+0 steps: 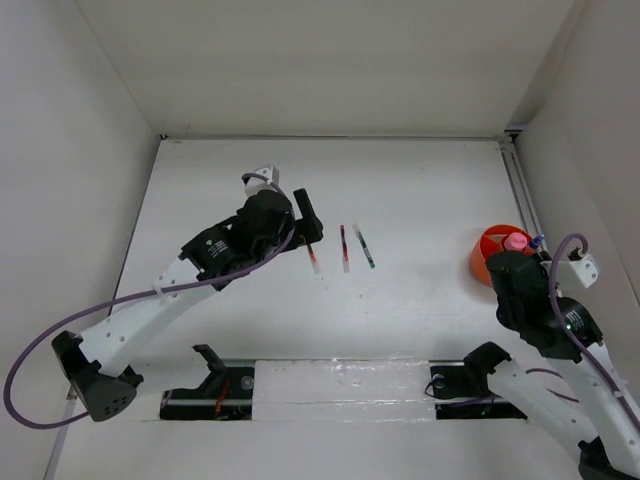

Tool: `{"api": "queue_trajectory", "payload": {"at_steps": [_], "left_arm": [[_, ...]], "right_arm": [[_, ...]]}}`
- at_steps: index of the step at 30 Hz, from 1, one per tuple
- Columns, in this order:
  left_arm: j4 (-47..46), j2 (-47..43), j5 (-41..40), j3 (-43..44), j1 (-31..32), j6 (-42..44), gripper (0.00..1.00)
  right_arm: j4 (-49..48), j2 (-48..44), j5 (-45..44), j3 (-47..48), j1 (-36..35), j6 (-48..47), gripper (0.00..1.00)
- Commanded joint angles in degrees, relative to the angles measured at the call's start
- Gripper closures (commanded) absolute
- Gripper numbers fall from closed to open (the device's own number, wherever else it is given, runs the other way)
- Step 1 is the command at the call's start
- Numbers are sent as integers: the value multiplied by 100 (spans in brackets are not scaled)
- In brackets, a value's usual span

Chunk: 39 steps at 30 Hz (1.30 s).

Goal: Sort the stationery into containers
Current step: Place the stationery in the storage box.

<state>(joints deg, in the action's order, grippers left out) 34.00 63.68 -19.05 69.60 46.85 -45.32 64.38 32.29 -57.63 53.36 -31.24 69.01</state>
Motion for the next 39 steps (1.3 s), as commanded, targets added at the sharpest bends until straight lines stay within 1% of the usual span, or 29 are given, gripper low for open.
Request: {"api": "queue_trajectory", "payload": {"at_steps": [1,3,6,10,14,15,18,20,21,22,23,25,26,27,28,29,31,32,33,35,36,37,38,39], "left_arm": [[-201,74,296,-52,8,480,0],[-253,74,436,-52,8,541,0],[-358,22,490,-210,8,594,0],[-411,-110,551,-351,8,595,0],[-464,-224,551,-474,8,595,0],[-464,-277,551,-474,8,595,0],[-464,-277,551,-474,8,595,0],[-464,-277,551,-474,8,647,0],[-464,-277,551,-535,8,647,0],[-517,-277,551,-596,8,647,0],[-517,-277,551,-597,8,647,0],[-517,-277,551,-597,8,647,0],[-517,-277,551,-597,8,647,0],[-517,-277,551,-597,8,647,0],[-517,-277,499,-597,8,595,0],[-517,-277,499,-597,8,595,0],[-517,-277,499,-597,8,595,0],[-517,-277,499,-597,8,595,0],[-517,-277,499,-597,8,595,0],[-517,-224,499,-597,8,595,0],[-517,-224,499,-597,8,595,0],[-517,-224,438,-597,8,595,0],[-517,-224,437,-597,8,595,0],[-517,-224,437,-597,8,595,0]], "right_arm": [[356,22,-276,-98,258,990,100],[164,136,-276,-160,373,1053,100],[-13,478,-4,-221,645,1175,100],[-223,778,-3,-221,768,1176,100],[-768,901,-3,-300,769,1176,100],[-821,989,154,-300,830,1176,100],[-1067,1305,286,-187,1058,895,100],[-1645,1358,497,-186,1331,239,100],[-2161,1359,628,-186,1436,-321,100],[-2445,1359,969,-186,1654,-701,100],[-2517,1524,1068,-64,1778,-870,100],[-2160,1587,1069,68,2086,-872,100],[-2106,1587,1148,69,2531,-872,100],[-2105,1378,1209,-18,2770,-872,100],[-2296,1237,1210,-89,2990,-1185,100],[-2385,1114,1375,-142,3393,-1345,100],[-2448,945,1578,-142,3729,-1819,100],[-2543,893,1901,-142,3870,-1960,100],[-2544,893,2009,-142,4133,-2058,100],[-2544,945,2298,-142,4363,-2347,100],[-2614,945,2735,-142,4486,-2436,100],[-2832,780,3218,-386,4539,-2593,100],[-2834,709,3222,-501,4539,-2647,100],[-2982,708,3692,-607,4600,-2700,100]]}}
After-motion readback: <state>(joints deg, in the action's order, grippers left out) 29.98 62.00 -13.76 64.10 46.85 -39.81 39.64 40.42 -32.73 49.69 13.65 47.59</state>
